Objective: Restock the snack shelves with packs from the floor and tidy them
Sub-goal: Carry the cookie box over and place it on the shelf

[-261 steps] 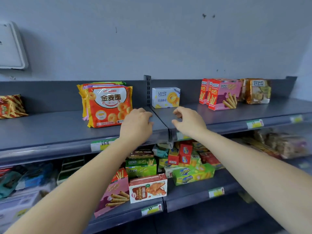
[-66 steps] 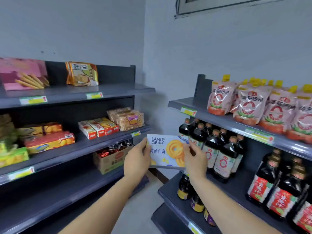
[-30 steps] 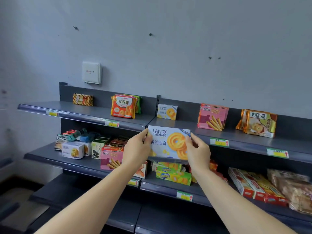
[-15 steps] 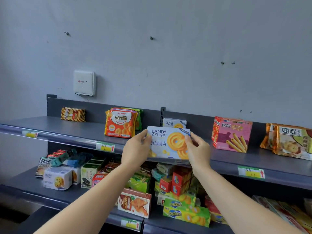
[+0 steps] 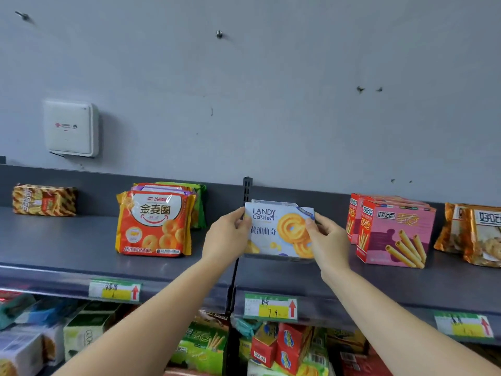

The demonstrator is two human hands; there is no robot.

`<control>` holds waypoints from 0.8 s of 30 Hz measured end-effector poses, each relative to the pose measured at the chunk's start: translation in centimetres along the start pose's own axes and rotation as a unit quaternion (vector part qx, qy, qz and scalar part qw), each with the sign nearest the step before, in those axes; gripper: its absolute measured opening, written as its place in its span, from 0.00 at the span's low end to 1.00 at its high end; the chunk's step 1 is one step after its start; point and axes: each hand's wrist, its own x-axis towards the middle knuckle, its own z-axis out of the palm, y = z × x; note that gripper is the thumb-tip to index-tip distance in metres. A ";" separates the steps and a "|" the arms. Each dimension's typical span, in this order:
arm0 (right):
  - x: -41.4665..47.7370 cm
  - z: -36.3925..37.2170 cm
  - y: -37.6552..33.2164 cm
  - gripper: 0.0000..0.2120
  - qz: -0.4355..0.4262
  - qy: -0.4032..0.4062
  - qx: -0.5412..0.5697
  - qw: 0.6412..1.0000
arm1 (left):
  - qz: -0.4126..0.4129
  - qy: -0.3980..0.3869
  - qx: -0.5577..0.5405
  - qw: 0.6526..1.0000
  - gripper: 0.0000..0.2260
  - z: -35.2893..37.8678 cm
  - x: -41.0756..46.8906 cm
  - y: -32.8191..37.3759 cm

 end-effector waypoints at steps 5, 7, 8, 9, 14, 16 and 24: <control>3.3 1.3 1.4 0.06 0.003 0.023 -0.034 0.999 | 0.014 -0.043 0.008 0.999 0.13 1.8 4.8 -1.5; 4.7 1.7 2.1 0.04 0.013 0.020 -0.043 0.999 | 0.012 -0.062 0.014 0.998 0.17 2.7 6.7 -2.2; 5.4 1.8 2.5 0.04 0.022 0.016 -0.045 0.999 | 0.010 -0.073 0.020 0.997 0.17 3.0 7.5 -2.4; 5.9 1.8 2.8 0.06 0.031 0.010 -0.047 0.998 | 0.004 -0.084 0.024 0.996 0.17 3.4 8.1 -2.5; 8.6 1.8 3.5 0.11 0.043 -0.039 -0.065 0.996 | -0.030 -0.106 0.011 0.994 0.09 5.5 10.5 -3.2; 9.5 1.9 4.0 0.11 0.053 -0.064 -0.068 0.994 | -0.032 -0.105 0.009 0.994 0.08 6.1 11.0 -3.5; 12.2 2.4 6.1 0.15 0.063 -0.125 -0.074 0.987 | -0.049 -0.073 0.031 0.996 0.10 7.8 12.0 -3.5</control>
